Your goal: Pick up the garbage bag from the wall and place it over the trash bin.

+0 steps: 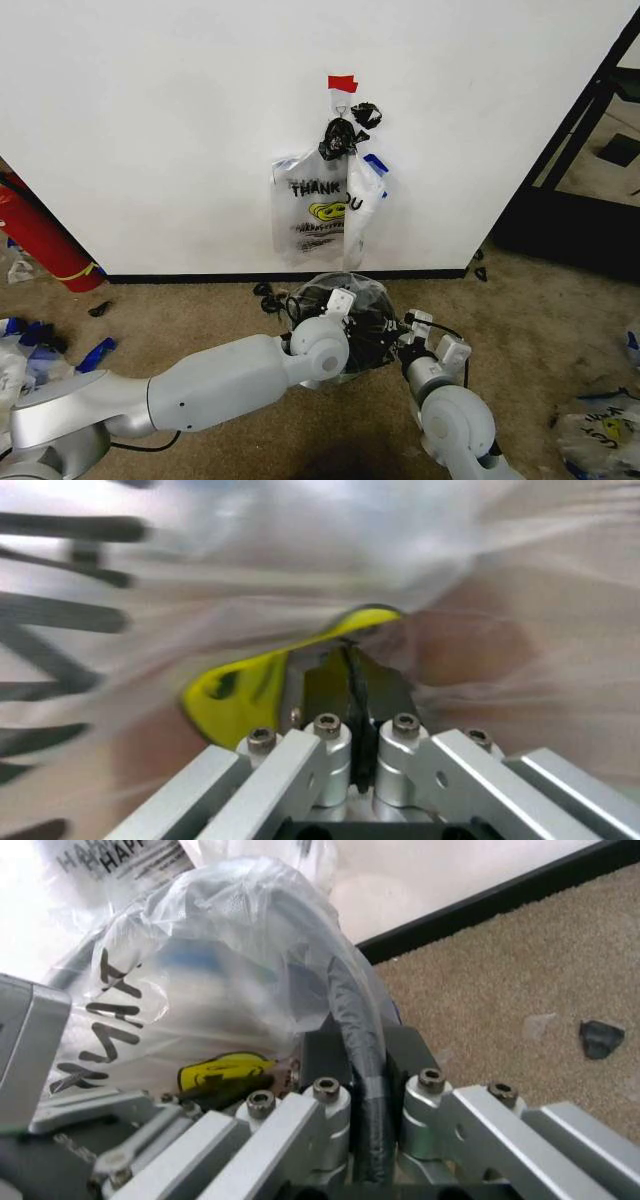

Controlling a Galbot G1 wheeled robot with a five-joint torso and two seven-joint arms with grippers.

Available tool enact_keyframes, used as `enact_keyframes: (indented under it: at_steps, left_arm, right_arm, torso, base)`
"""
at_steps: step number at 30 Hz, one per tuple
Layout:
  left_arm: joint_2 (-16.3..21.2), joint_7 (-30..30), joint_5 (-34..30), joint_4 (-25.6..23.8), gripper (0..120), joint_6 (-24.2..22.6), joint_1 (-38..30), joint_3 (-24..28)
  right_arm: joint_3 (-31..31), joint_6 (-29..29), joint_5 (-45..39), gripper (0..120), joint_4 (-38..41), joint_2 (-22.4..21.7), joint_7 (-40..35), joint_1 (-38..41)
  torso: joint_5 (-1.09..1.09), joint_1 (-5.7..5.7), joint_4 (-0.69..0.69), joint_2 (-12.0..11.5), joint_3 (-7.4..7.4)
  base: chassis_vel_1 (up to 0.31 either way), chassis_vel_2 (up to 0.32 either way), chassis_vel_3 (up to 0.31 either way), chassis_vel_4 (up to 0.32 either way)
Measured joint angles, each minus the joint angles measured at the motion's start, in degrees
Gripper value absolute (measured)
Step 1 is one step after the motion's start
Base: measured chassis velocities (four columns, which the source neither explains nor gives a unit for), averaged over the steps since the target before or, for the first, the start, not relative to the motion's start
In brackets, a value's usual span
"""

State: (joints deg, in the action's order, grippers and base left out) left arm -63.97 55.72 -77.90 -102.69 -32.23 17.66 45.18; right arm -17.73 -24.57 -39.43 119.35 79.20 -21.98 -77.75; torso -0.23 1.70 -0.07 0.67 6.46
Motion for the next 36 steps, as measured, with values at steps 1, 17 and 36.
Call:
enact_keyframes:
  at_steps: [1,17,36]
  left_arm:
    - [-0.11,-0.11,-0.32,-0.12,0,-0.02,0.01,0.07]
    - [-1.87,-1.2,0.94,5.65,0,-0.81,0.03,1.16]
    - [-1.45,-4.5,0.38,4.85,0,-1.17,0.39,1.41]
  right_arm:
    - [0.08,0.0,0.01,1,0.16,0.01,0.01,-0.04]
    - [0.95,0.33,0.71,1,2.17,-0.28,0.75,-1.0]
    - [1.18,0.27,0.59,1,2.72,-0.37,0.68,-0.89]
  torso:
    - [0.0,0.0,0.0,0.0,0.0]
    - [0.0,0.0,0.0,0.0,0.0]
    - [0.0,0.0,0.0,0.0,0.0]
  base:
    - [0.0,0.0,0.0,0.0]
    - [0.0,0.0,0.0,0.0]
    - [0.0,0.0,0.0,0.0]
